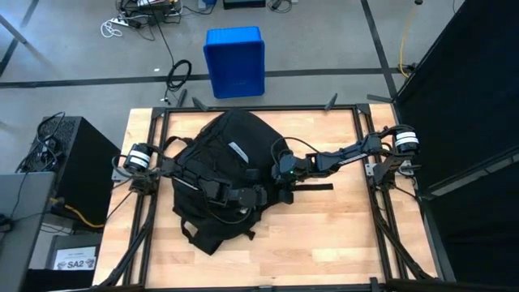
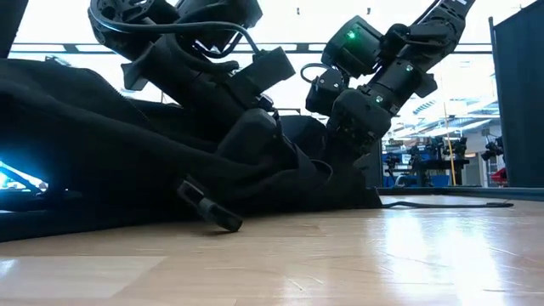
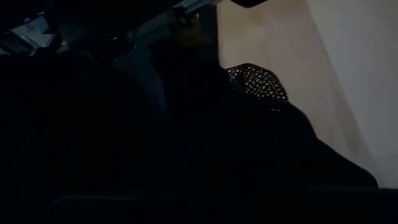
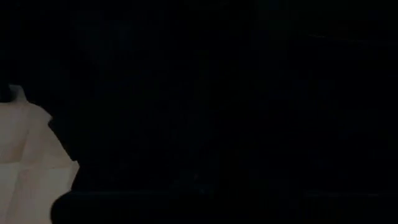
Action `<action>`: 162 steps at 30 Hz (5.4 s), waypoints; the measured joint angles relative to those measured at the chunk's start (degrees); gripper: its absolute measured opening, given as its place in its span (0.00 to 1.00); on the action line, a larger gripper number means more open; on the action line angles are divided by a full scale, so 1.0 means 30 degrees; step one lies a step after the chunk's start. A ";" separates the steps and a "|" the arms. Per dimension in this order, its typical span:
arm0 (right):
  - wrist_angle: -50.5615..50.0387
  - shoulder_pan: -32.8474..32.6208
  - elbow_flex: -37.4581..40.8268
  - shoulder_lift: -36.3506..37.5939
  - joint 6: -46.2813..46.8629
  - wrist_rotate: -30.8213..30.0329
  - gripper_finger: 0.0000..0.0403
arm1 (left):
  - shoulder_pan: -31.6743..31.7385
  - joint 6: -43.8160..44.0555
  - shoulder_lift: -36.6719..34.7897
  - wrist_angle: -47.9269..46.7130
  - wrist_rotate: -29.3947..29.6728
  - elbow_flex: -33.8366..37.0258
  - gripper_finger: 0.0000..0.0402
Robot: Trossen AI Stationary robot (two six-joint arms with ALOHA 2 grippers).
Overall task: Unpack backpack
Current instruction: Close the black backpack
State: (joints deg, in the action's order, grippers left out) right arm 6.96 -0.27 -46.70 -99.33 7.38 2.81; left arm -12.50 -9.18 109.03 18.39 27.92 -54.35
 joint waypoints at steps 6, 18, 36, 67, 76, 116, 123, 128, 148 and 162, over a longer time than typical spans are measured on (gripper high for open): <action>-0.1313 0.0388 -0.0063 0.0044 0.0184 -0.1554 0.00 | -0.0648 0.0067 -0.0905 -0.1573 0.0230 0.0044 0.00; -0.1520 0.1304 -0.0058 0.0051 0.0250 -0.1518 0.00 | -0.2385 0.2185 -0.2230 -0.5624 -0.0147 0.0019 0.00; -0.2479 0.2142 -0.0003 0.0058 0.0466 -0.2590 0.00 | -0.3941 0.3275 -0.2245 -1.1027 0.0592 -0.3096 0.00; -0.1789 0.1727 0.0007 0.0007 0.0605 -0.0933 0.00 | 0.0376 0.1692 -0.0527 -0.7501 -0.1207 -0.3154 0.42; -0.1697 0.1719 0.0015 0.0007 0.0597 -0.0913 0.00 | 0.0789 0.1861 0.0386 -0.6429 -0.1530 -0.3191 0.30; -0.1843 0.1549 0.0000 0.0022 0.0164 -0.1169 0.00 | 0.0009 0.2184 0.0423 -1.2249 -0.7670 -0.6802 0.26; -0.1813 0.1552 0.0000 0.0022 0.0168 -0.1136 0.00 | 0.0077 0.2705 0.0455 -1.2855 -0.7169 -0.6988 0.44; -0.1533 0.1559 0.0005 0.0009 0.0160 -0.1128 0.00 | 0.0659 0.3571 0.1269 -1.3624 -0.6587 -0.7058 0.48; -0.1607 0.1734 -0.0007 0.0007 0.0138 -0.1167 0.00 | 0.1299 0.3153 0.2015 -1.4869 -1.4762 -0.8528 0.45; -0.1727 0.1780 -0.0020 0.0022 0.0138 -0.1714 0.00 | 0.1182 0.2692 0.2055 -1.8774 -1.0560 -1.0870 0.39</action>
State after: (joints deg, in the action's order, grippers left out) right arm 1.78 5.07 -46.76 -99.26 7.79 -2.33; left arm -8.95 -1.11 115.20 -37.93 -3.77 -86.96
